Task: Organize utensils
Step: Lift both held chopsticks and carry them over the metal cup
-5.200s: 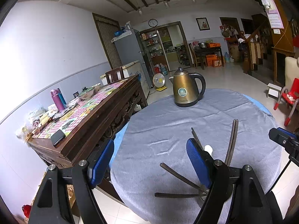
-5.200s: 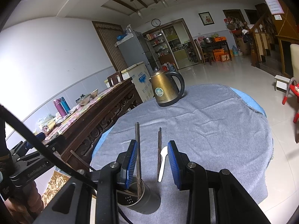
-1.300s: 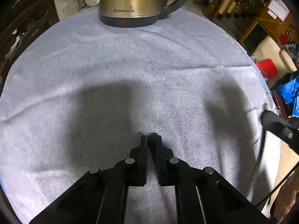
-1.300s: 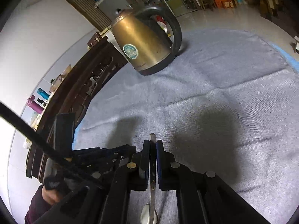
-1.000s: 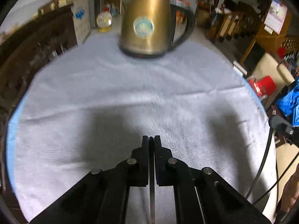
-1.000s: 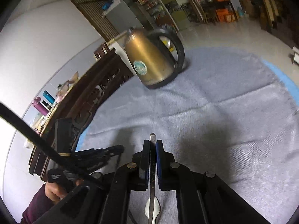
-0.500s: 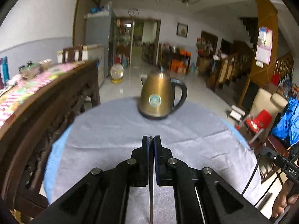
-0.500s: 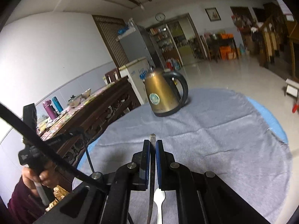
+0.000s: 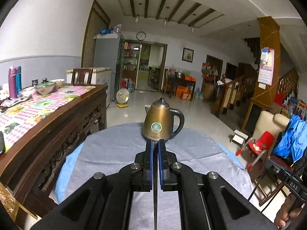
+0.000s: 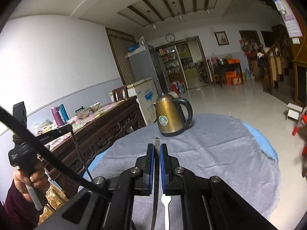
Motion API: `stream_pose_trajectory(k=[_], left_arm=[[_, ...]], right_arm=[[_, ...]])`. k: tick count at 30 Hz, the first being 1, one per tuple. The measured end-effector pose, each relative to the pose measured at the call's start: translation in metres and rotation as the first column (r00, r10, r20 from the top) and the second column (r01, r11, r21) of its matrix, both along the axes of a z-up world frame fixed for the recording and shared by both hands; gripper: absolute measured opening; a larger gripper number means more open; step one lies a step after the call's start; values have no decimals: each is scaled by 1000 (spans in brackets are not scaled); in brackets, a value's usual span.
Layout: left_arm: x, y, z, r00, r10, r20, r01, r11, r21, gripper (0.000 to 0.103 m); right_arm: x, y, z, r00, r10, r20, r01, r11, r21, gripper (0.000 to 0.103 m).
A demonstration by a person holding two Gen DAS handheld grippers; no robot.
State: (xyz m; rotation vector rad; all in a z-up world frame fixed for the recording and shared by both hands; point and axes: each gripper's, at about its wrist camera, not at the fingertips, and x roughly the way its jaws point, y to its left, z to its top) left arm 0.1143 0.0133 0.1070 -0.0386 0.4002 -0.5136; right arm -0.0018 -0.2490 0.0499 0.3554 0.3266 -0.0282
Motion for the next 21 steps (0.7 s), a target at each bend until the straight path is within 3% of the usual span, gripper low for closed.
stream_pose_trajectory(k=[11,21], left_arm=[[-46,5,50,992,-28,121,35,998,-58,5],[-85,-2,71,984,-91,153,108,988,-110,5]], right_arm=[[-36,12,32,995,-19,99,23,999,-39,7],[-62,24,56,983,6,183,1,999,-37,7]])
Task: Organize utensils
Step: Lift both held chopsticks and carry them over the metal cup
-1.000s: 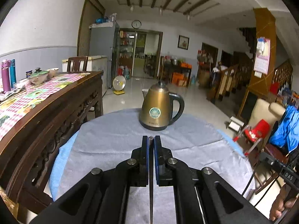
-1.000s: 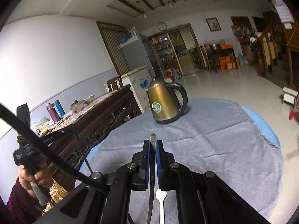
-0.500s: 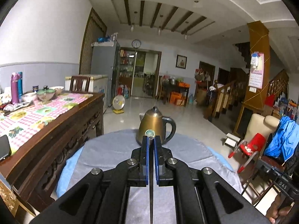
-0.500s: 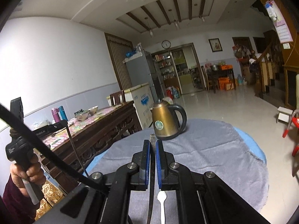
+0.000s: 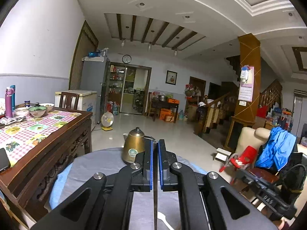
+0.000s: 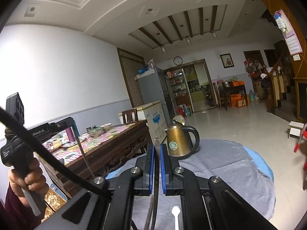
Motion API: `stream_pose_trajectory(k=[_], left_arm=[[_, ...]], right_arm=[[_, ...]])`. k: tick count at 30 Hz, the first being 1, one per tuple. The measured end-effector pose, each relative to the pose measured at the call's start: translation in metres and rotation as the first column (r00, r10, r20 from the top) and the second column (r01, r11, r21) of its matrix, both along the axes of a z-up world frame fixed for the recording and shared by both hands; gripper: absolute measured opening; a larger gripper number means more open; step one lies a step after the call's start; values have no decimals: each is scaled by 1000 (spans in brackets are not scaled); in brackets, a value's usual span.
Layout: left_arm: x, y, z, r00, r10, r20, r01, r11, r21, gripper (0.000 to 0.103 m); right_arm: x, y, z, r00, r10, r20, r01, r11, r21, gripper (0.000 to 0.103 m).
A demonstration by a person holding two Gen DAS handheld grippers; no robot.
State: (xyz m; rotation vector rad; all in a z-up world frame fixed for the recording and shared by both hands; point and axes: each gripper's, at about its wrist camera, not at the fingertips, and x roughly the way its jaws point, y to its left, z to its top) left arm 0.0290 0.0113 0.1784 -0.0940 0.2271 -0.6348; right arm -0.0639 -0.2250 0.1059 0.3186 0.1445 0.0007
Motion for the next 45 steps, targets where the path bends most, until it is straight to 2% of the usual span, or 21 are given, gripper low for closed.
stream_pose_trajectory(k=[8,12,19,32,45], left_arm=[[-21,-9,-14,1000,17,-14,-17,1000,-10,5],[-25,-16,-30,997,73,-27,-72,997,25,5],[-24,-25,-55,989,111,-101,-105,993,61,5],[-31,-30,-67,982,131,-138,-119,989,92,5],[-32,-30,-72,976,146,-164,-130,986,100,5]], right_arm=[[-6,23,-2,999,31,16,-31,999,-17,7],[-4,37,-9,999,47,-3,-47,998,-44,7],[-3,41,-26,997,56,-45,-57,998,-33,7],[-5,35,-39,995,58,-82,-56,998,18,7],[-3,31,-40,994,57,-97,-53,997,47,7]])
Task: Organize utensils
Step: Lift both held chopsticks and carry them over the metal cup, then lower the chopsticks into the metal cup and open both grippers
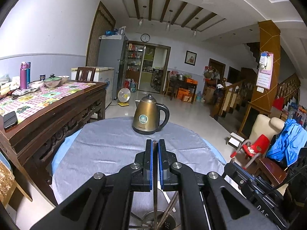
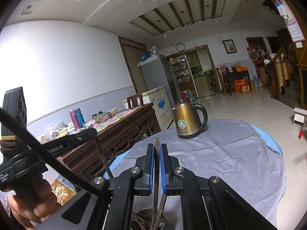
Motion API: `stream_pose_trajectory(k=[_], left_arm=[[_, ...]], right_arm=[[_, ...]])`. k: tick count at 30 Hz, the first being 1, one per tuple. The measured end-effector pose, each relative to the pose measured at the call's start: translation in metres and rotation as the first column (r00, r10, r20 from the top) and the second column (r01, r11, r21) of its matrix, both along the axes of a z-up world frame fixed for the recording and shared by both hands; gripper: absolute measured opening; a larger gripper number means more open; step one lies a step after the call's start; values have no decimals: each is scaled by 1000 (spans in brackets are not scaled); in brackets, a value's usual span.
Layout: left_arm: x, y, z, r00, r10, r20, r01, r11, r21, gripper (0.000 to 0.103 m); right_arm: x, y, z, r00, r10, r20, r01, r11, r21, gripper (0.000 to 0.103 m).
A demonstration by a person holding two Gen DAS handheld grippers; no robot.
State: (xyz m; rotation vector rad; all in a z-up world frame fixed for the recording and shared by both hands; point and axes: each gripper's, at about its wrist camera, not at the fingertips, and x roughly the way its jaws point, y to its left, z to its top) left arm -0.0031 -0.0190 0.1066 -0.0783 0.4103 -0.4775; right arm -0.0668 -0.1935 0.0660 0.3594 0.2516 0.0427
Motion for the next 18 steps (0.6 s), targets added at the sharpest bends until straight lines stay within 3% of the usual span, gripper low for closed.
stream_pose_trajectory(k=[18], left_arm=[[0,13,-17,998,16,-58,-18,999,-33,5]], right_arm=[[3,2,-8,1000,-12,-22,12,999,31,7]])
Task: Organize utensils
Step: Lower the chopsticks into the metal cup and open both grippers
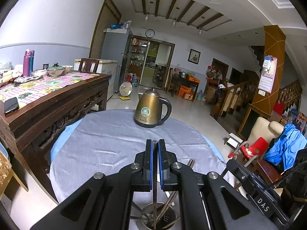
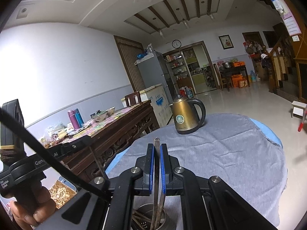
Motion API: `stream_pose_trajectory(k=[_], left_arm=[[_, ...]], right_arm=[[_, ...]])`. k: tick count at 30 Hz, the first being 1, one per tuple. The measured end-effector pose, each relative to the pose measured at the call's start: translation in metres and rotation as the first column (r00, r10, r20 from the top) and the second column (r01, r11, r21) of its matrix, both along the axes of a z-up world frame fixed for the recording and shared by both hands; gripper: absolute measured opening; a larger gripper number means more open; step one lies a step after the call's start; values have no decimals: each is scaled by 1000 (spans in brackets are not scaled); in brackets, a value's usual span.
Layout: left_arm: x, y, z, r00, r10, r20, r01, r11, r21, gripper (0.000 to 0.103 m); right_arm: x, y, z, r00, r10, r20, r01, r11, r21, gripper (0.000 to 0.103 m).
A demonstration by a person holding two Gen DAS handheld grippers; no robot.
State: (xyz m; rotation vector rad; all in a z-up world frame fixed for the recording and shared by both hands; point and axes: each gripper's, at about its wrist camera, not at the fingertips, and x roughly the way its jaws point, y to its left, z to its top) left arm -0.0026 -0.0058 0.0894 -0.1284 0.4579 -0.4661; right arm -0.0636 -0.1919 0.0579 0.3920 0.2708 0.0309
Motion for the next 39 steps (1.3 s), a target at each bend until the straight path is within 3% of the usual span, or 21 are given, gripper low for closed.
stream_pose_trajectory(k=[9,27,39], left_arm=[[-4,-8,-9,1000,8,-20,-7,999,32,5],[-39,-4,-8,998,52,32,-54,995,84,5],[-38,-5,3,999,16,38,-20,994,103,5]], right_arm=[[4,-1,-11,999,21,-28,-20,1000,21,7],[-17,-16,-29,996,50,-75,-44,995,87,7],[-13,-1,-6,997,54,-50,-53,998,18,7]])
